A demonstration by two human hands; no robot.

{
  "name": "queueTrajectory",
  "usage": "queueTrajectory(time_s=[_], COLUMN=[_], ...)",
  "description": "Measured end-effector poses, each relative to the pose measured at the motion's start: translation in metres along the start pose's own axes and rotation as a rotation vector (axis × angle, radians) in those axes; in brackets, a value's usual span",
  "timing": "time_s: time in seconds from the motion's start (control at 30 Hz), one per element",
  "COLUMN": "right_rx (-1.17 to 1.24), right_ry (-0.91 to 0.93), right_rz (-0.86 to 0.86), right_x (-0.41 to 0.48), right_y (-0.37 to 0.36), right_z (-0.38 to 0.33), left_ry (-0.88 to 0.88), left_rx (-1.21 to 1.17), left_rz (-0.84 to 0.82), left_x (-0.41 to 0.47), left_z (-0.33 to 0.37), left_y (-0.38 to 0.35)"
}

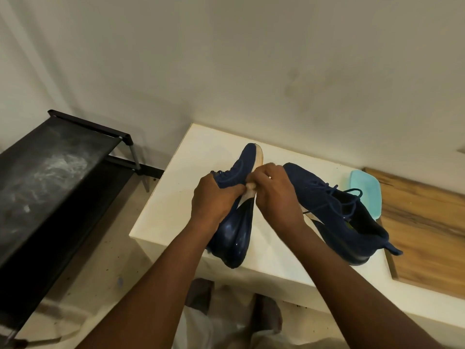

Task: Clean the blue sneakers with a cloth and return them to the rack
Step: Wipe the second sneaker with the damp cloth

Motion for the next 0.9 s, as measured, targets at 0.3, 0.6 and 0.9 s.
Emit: queueTrajectory(time_s=[0.3,0.6,0.9], right_rx=[0.132,0.154,0.148], right_ry=[-0.248,-0.162,-0.395], right_rz=[-0.130,-0.112,-0.136], right_x=[0.087,-0.002,0.085], right_y=[0.002,0.011,-0.007], right_z=[0.044,0.009,0.042], left_ry=[-0.007,-0.016,-0.042], left_rx=[-0.042,-0.050,-0.029], left_rz=[-0.007,-0.004,-0.018], left_x=[0.001,0.005,0.006], left_z=[-0.002,-0.004,-0.003], left_y=[-0.005,-0.005,-0.010])
Point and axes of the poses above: each hand's wrist, its own x-axis towards the middle knuckle, its own y-axis out of the back of the hand, z = x × y, the point moved 2 cm from there along x, towards the middle knuckle, and after that the axes turned 7 degrees about -x, right-handed, at the moved point
